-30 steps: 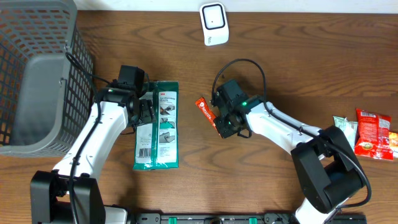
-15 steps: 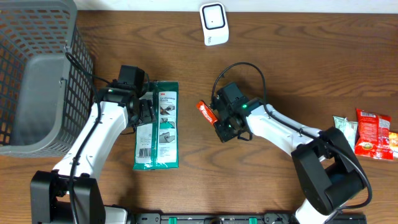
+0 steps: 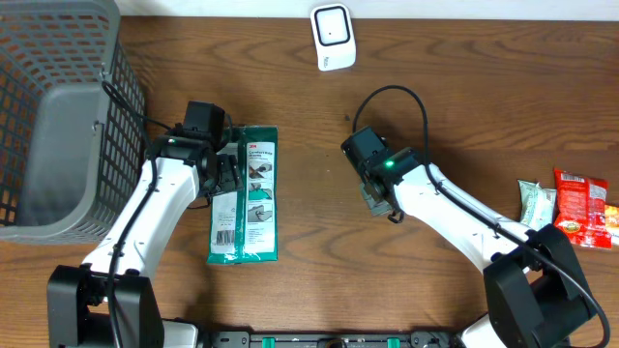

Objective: Scan the item barcode

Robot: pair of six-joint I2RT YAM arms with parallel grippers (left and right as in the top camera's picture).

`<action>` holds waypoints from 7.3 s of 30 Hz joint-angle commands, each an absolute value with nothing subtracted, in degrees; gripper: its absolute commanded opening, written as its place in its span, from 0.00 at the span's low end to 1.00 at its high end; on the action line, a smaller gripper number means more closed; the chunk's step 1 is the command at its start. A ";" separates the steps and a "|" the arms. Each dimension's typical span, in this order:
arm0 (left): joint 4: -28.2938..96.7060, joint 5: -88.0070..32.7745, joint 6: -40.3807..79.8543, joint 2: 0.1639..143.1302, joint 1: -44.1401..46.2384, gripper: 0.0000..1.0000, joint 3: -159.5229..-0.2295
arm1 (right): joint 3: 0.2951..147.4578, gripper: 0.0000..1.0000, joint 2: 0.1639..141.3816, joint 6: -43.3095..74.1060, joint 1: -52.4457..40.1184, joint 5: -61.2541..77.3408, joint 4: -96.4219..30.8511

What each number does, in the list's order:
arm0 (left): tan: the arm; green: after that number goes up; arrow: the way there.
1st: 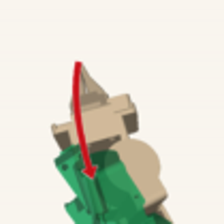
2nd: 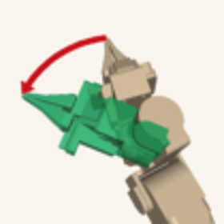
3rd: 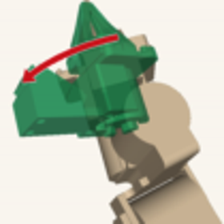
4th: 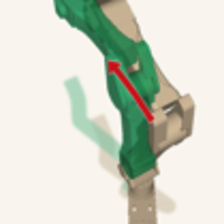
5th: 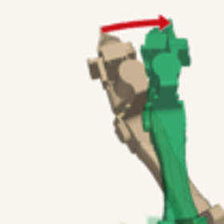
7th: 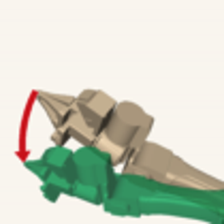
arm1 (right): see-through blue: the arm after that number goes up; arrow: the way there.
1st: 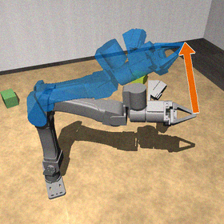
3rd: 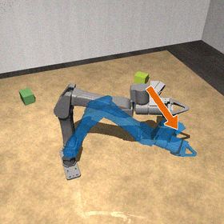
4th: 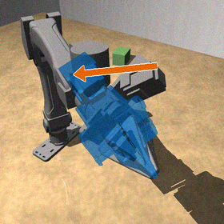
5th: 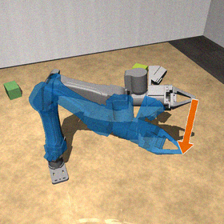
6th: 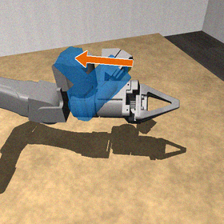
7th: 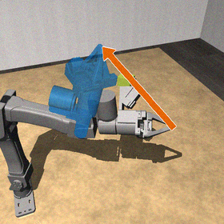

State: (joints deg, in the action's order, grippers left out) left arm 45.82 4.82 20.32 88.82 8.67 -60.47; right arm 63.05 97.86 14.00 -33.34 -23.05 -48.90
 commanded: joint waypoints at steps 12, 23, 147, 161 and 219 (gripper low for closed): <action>45.82 5.15 20.03 88.40 8.32 0.85 -61.30 | 62.76 0.01 106.19 18.85 -39.16 -39.64 -49.19; 45.82 5.15 20.03 88.40 8.32 0.85 -61.32 | 62.76 0.04 113.12 19.29 -45.71 -37.87 -47.46; 45.82 5.15 20.05 88.40 8.32 0.85 -61.32 | 58.08 0.12 102.26 17.93 -29.30 -6.72 -11.31; 45.82 5.15 20.03 88.40 8.32 0.85 -61.30 | 58.04 0.15 92.27 17.96 -29.23 -5.72 -27.94; 45.82 5.15 20.03 88.40 8.32 0.85 -61.32 | 47.70 0.24 97.49 30.20 -28.40 5.93 -26.98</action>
State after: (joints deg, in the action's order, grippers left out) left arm 45.82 4.82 20.32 88.82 8.67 -60.47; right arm 49.78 97.06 28.14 -26.22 -1.54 -27.27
